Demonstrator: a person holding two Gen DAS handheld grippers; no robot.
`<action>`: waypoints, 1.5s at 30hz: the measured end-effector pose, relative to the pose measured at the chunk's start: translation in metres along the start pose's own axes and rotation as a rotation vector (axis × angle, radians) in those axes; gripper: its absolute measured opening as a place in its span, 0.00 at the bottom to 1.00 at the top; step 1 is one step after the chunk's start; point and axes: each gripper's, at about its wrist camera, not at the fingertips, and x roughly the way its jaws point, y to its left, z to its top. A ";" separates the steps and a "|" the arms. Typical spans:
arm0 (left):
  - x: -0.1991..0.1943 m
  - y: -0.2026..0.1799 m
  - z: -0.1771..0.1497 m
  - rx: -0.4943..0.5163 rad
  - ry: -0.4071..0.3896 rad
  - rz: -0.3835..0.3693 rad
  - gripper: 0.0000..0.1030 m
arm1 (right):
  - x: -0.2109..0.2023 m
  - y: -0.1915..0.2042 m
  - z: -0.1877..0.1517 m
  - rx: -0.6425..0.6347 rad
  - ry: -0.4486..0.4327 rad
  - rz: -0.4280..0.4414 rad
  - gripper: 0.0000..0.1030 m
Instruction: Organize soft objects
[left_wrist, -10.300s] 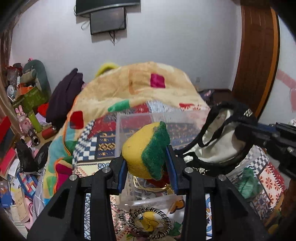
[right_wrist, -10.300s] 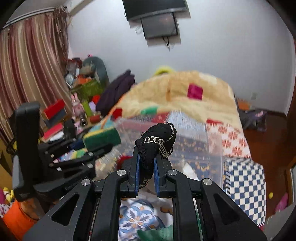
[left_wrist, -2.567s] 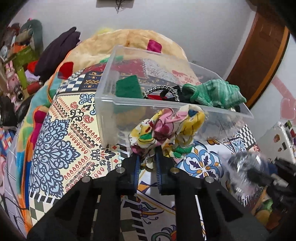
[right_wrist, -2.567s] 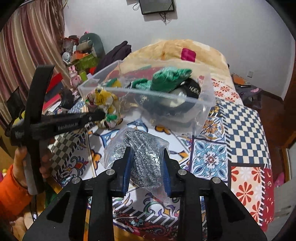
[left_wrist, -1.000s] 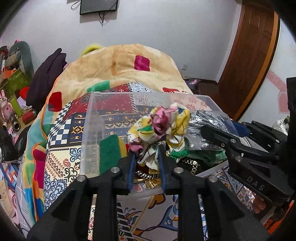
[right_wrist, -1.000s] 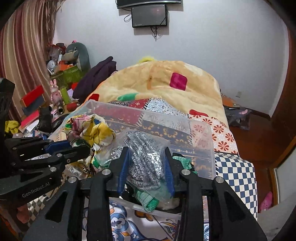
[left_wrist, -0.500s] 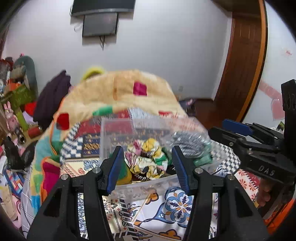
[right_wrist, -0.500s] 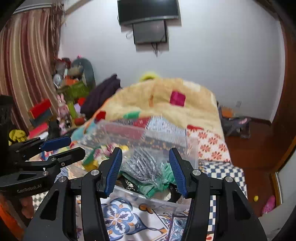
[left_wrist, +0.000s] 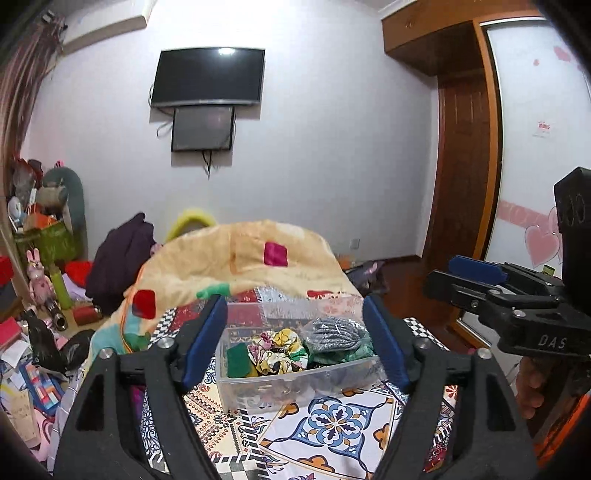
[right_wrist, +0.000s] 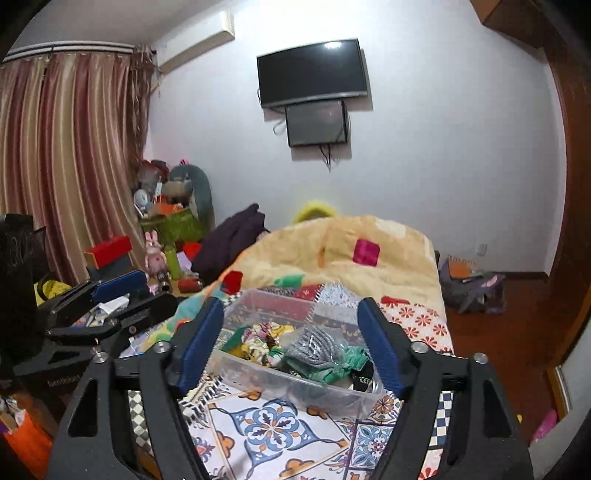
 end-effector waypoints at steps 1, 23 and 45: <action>-0.002 -0.001 0.000 0.000 -0.006 -0.001 0.82 | -0.003 0.001 0.000 -0.002 -0.010 -0.005 0.77; -0.017 -0.009 -0.003 0.003 -0.051 -0.004 0.98 | -0.026 0.002 -0.011 -0.003 -0.097 -0.057 0.97; -0.019 -0.008 -0.004 0.004 -0.049 -0.008 0.99 | -0.031 0.002 -0.010 0.002 -0.103 -0.051 0.97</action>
